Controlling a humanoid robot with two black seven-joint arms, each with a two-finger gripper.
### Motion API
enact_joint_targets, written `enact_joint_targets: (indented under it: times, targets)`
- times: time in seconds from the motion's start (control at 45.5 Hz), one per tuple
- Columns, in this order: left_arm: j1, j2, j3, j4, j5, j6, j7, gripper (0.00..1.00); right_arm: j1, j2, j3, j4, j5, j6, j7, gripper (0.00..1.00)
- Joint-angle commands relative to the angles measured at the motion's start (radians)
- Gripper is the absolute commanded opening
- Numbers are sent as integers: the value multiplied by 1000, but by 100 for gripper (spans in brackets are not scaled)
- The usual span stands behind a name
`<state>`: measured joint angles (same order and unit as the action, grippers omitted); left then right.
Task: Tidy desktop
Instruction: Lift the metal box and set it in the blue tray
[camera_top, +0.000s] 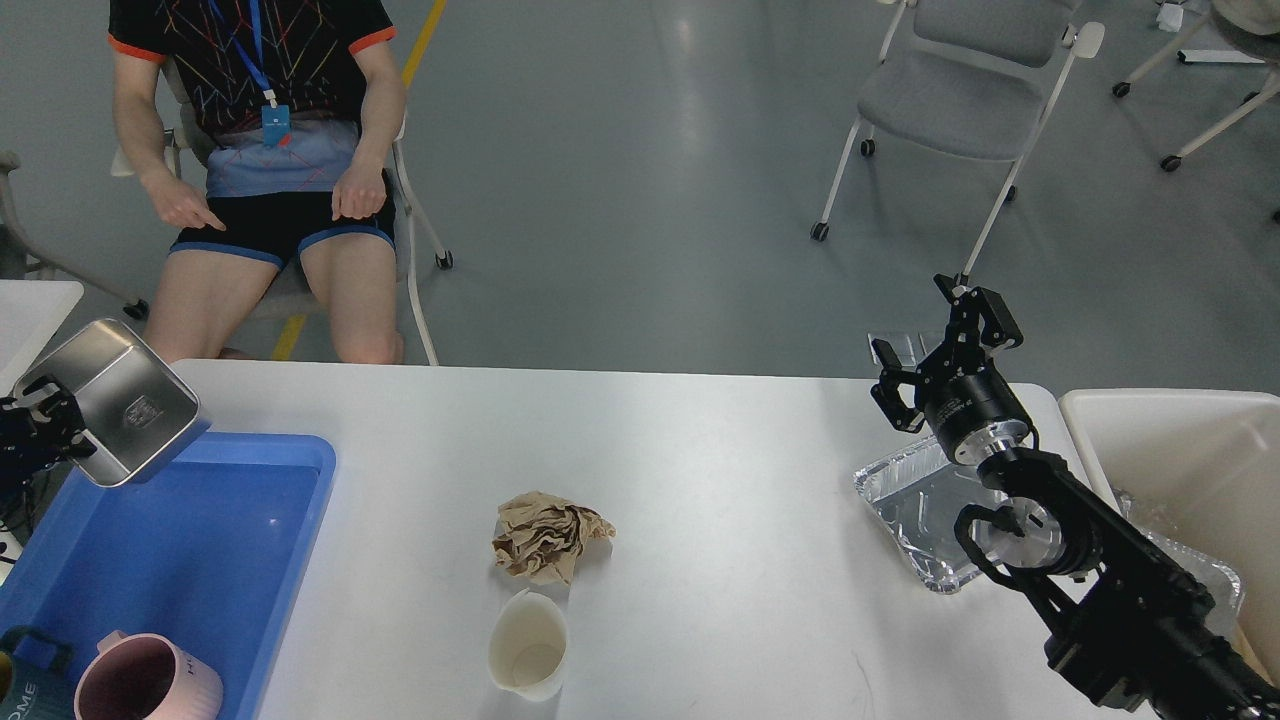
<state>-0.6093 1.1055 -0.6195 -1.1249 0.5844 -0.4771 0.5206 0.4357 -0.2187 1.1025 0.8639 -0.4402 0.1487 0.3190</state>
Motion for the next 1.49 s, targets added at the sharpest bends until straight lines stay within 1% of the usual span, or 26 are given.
enact_joint_targets:
  times: [0.0,0.198,0.286,0.484,0.615,0.923,0.967,1.011,1.055,1.165,1.231,1.297,1.363,1.385,1.429,1.473]
  targets:
    - [48,-101,-5,143,0,8,-2,0,0,4,0,0,0,0,0,100]
    - [92,-165,-6,200,-1,58,-8,0,-5,2,-1,0,0,0,0,100]
    - [95,-203,-6,255,-1,72,-11,0,-6,4,0,0,0,0,0,100]
    - [94,-263,-6,364,0,74,-11,0,-3,2,0,1,0,-1,0,100]
    - [94,-276,-8,372,-1,72,-11,2,-6,2,0,1,0,-1,0,100]
    - [94,-308,-9,373,-3,75,-13,11,-6,2,0,1,0,-1,0,100]
    - [94,-309,-9,373,-3,77,-13,15,-6,2,-1,3,0,-1,0,100]
    - [94,-309,-9,373,-3,86,-13,22,-8,2,0,1,0,-1,0,100]
    - [94,-311,-9,373,-3,95,-17,25,-8,2,-1,1,0,-1,0,100]
    - [94,-325,-8,372,-1,130,-39,43,-6,1,0,1,0,-1,0,100]
    - [94,-325,-6,373,-1,137,-50,53,-8,1,0,1,0,-1,0,100]
    - [94,-326,-11,372,-3,134,-70,66,-9,1,0,1,0,-1,0,100]
    - [88,-329,-20,370,-12,126,-102,86,-14,2,-1,1,0,-1,0,100]
    - [83,-332,-26,367,-18,123,-114,91,-17,2,-1,3,0,-1,0,100]
    - [79,-339,-46,355,-32,115,-137,96,-23,4,-1,3,0,-1,0,100]
    - [75,-337,-77,340,-43,92,-152,96,-26,4,-1,4,0,-1,0,100]
